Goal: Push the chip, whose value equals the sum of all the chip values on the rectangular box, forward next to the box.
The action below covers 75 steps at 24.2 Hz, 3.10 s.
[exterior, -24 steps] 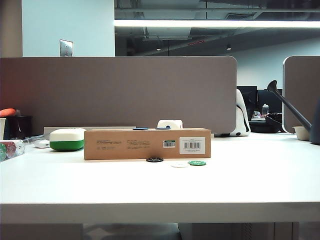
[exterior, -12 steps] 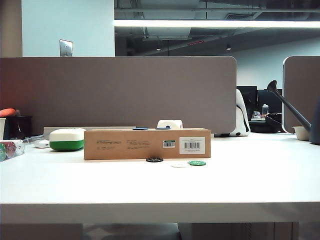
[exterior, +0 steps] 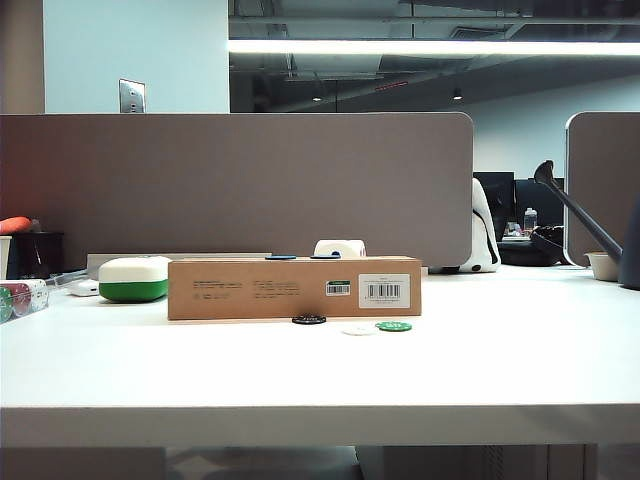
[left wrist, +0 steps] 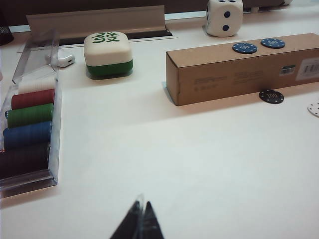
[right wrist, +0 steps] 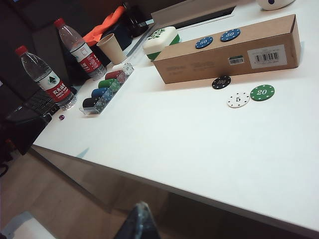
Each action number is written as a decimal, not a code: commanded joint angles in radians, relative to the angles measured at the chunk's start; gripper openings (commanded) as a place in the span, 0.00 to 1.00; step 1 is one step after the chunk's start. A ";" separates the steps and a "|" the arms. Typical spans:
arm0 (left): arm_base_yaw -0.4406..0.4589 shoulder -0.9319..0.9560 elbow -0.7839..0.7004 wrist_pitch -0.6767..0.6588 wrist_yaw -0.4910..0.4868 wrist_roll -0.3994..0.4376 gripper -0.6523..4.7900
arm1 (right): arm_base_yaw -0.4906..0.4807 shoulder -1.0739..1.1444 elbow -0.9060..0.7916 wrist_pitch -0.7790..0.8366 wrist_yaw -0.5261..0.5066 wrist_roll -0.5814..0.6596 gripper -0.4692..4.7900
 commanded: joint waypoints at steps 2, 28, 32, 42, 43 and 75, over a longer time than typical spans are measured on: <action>-0.002 0.000 0.003 0.013 -0.003 0.000 0.11 | 0.000 0.000 0.005 0.015 0.001 -0.006 0.09; -0.002 0.000 0.003 0.013 -0.003 0.000 0.11 | -1.044 -0.083 -0.339 0.520 -0.771 -0.472 0.09; -0.002 0.000 0.003 0.013 -0.003 0.000 0.11 | -1.155 -0.083 -0.339 0.518 -0.777 -0.599 0.09; -0.002 0.000 0.003 0.013 -0.003 0.000 0.11 | -1.386 -0.083 -0.340 0.517 -0.777 -0.637 0.09; -0.002 0.000 0.003 0.013 -0.003 0.000 0.11 | -1.385 -0.083 -0.343 0.518 -0.777 -0.638 0.09; -0.002 0.000 0.003 0.013 -0.003 0.000 0.11 | -1.383 -0.083 -0.346 0.487 -0.777 -0.627 0.09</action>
